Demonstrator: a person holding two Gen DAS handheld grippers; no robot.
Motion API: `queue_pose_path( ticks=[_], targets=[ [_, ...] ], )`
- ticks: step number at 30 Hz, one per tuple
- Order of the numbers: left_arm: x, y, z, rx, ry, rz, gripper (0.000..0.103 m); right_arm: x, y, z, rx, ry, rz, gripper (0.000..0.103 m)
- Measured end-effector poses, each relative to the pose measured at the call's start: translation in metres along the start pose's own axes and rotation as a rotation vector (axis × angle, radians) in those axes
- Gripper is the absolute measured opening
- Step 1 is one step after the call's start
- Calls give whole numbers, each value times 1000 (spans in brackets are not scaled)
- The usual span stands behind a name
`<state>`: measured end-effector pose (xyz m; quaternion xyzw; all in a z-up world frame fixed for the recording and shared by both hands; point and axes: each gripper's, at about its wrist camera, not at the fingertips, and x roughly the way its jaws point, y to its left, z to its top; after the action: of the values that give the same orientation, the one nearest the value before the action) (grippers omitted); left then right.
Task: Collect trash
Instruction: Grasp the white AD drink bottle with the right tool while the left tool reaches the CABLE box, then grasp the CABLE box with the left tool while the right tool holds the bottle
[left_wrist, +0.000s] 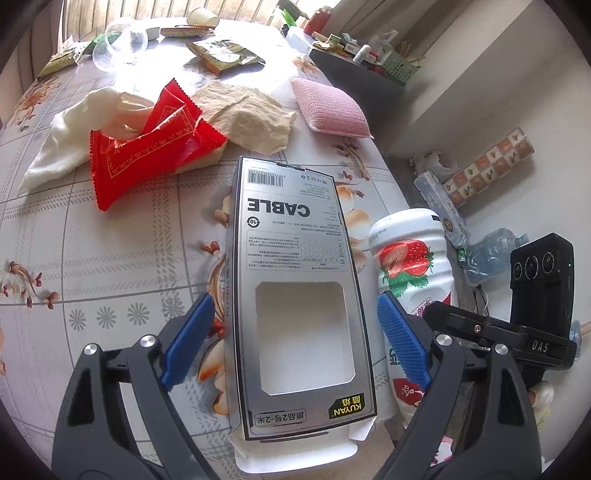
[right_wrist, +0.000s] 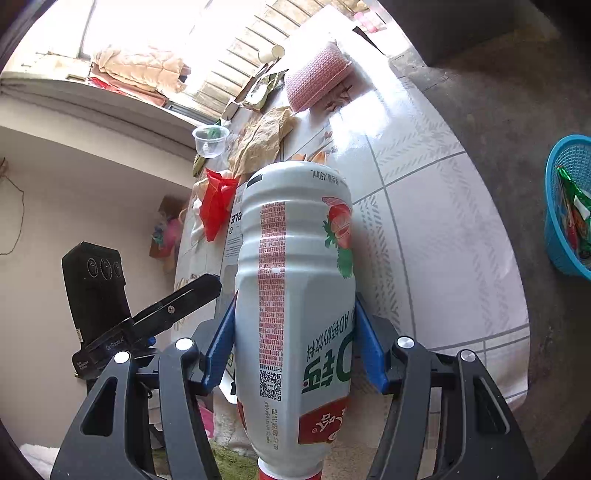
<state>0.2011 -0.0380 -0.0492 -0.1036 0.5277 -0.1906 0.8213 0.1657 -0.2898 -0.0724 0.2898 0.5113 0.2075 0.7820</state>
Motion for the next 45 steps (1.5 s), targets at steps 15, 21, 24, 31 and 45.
queue_pose_path(
  ticks=[15,21,24,31,45],
  targets=[
    [50,-24,38,94,54,218,89,-12,-12,6,-51,-58,-187,72],
    [60,-22,43,114,70,269,89,-13,-9,2,-116,-42,-229,79],
    [62,-22,46,118,81,268,89,-13,-8,-2,-137,-33,-237,79],
    [50,-26,40,129,50,250,82,-15,-9,-7,-149,-41,-235,79],
    [-36,-67,12,240,-177,183,81,-35,-23,-25,-44,-104,-105,61]
  ],
)
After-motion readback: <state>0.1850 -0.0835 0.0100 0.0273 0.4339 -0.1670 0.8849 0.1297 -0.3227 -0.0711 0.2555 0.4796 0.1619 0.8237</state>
